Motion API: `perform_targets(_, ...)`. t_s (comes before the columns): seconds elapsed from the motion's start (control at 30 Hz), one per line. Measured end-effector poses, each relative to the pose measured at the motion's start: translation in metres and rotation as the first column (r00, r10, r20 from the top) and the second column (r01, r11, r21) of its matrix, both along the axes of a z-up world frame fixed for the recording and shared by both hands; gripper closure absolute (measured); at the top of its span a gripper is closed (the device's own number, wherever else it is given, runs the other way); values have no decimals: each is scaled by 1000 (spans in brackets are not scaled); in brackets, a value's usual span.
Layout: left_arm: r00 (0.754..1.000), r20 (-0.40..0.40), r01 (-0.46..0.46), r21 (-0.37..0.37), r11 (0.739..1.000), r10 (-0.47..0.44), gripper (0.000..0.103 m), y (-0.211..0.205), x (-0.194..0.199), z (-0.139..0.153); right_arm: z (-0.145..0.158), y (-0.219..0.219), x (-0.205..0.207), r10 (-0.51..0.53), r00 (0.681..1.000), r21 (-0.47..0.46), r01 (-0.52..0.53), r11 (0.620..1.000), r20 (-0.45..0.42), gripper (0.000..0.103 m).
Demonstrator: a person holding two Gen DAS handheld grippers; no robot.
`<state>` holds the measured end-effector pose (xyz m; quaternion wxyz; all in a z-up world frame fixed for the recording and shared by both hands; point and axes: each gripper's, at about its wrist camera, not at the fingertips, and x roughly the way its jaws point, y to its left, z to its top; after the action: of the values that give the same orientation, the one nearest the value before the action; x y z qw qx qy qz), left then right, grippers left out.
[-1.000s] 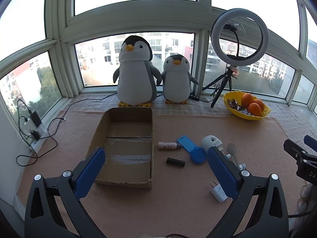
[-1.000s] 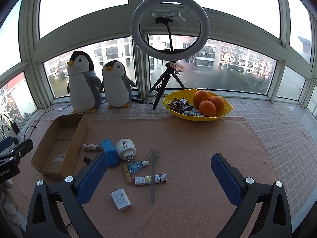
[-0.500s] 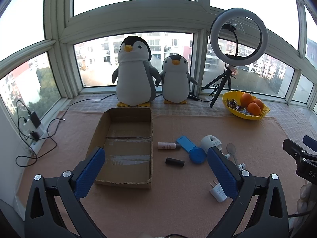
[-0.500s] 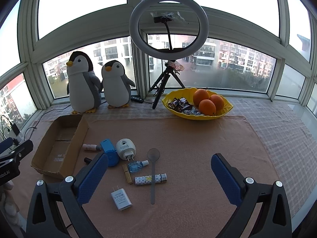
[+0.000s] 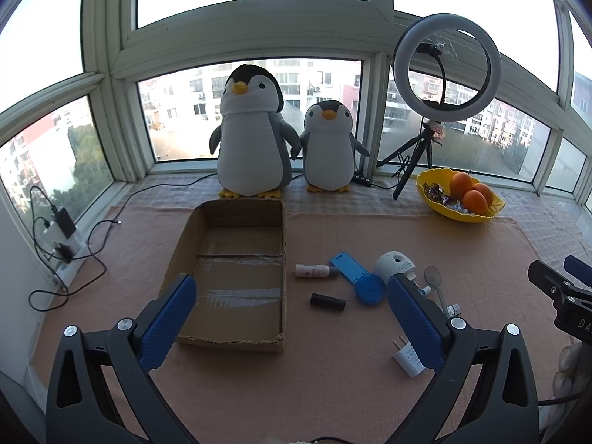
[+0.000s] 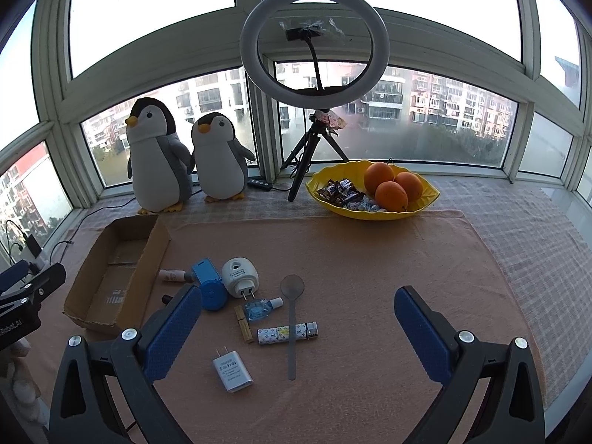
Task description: Organize rigid objects
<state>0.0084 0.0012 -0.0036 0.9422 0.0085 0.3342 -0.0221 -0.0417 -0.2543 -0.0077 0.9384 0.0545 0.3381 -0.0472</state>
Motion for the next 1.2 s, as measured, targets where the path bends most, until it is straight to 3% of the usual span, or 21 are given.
perform_targets(0.53,1000,-26,-15,12,1000,16,0,10,8,-13,-8,0,5,25,1000,13,-24,1000,-17,0)
perform_targets(0.73,995,-58,-83,16,996,84,1,39,19,-27,-13,-4,5,62,998,28,-62,998,5,0)
perform_targets(1.0,959,-142,-241,51,969,246,1,100,47,-66,-28,-7,8,58,998,10,-58,998,-18,0)
perform_targets(1.2,925,-211,-314,47,948,316,2,135,61,-87,-39,-9,10,69,996,12,-68,998,-54,1)
